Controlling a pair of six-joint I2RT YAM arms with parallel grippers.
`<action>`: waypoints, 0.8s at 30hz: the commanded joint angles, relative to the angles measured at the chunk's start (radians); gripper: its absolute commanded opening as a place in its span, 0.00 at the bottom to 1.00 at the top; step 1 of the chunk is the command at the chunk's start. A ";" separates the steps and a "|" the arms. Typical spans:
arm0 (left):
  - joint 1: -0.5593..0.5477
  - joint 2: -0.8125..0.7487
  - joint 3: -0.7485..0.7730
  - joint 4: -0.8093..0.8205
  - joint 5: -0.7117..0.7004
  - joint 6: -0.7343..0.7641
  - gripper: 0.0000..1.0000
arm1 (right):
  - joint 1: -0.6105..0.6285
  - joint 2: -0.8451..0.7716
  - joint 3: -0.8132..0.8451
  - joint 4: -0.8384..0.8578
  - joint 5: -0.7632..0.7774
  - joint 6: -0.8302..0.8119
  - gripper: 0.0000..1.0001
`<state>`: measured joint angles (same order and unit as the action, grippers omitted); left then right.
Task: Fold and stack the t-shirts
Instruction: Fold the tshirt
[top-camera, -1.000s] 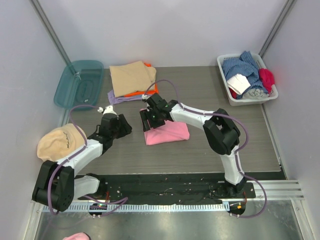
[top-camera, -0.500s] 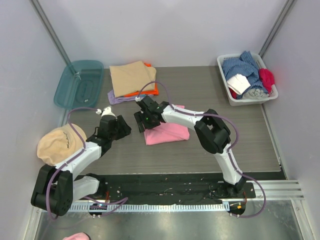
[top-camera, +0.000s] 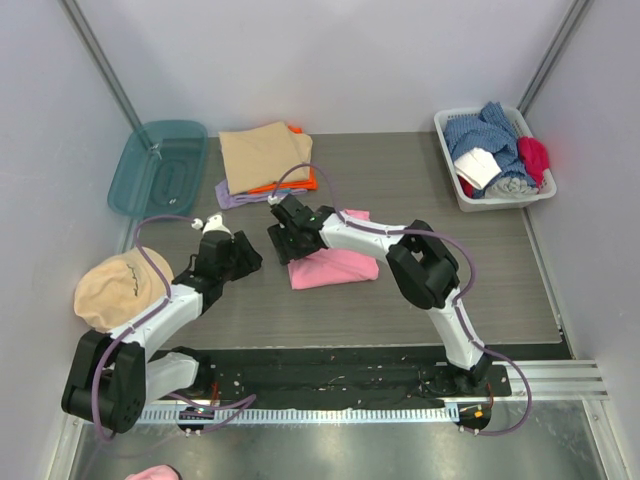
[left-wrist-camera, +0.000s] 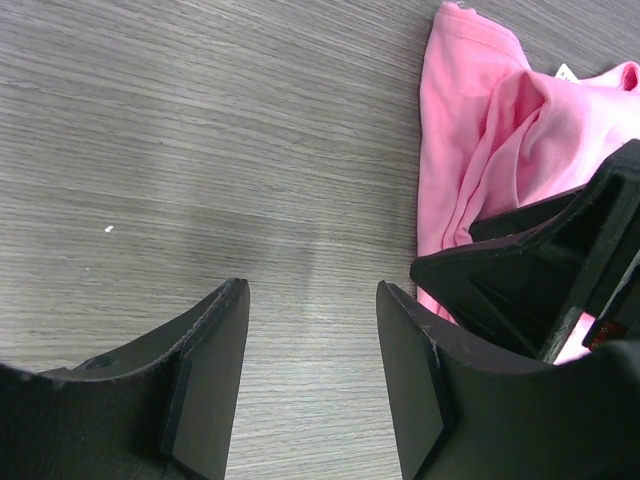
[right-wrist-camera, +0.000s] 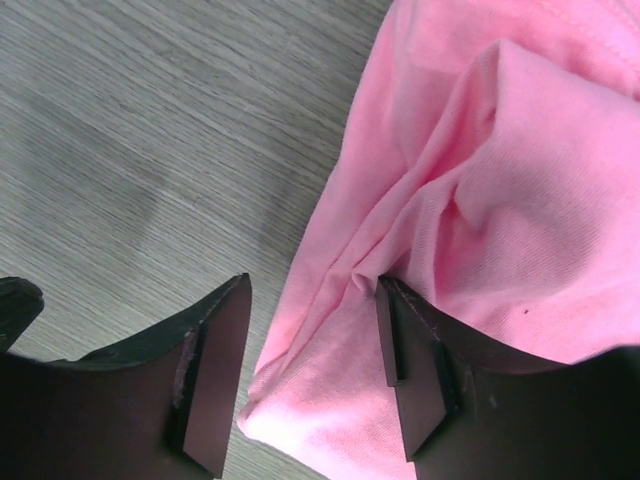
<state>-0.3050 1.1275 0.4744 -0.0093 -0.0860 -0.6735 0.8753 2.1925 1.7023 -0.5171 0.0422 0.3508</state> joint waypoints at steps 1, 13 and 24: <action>0.009 -0.025 0.001 0.012 0.000 -0.005 0.58 | 0.005 0.012 -0.041 -0.005 0.042 0.002 0.63; 0.009 -0.032 0.006 0.012 0.015 -0.014 0.58 | 0.007 -0.108 0.071 -0.038 0.093 -0.035 0.66; 0.009 -0.054 -0.003 -0.011 0.015 -0.018 0.58 | -0.005 0.094 0.336 -0.066 0.145 -0.087 0.65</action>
<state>-0.3023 1.1004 0.4744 -0.0193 -0.0776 -0.6781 0.8810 2.2311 1.9446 -0.5644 0.1467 0.2913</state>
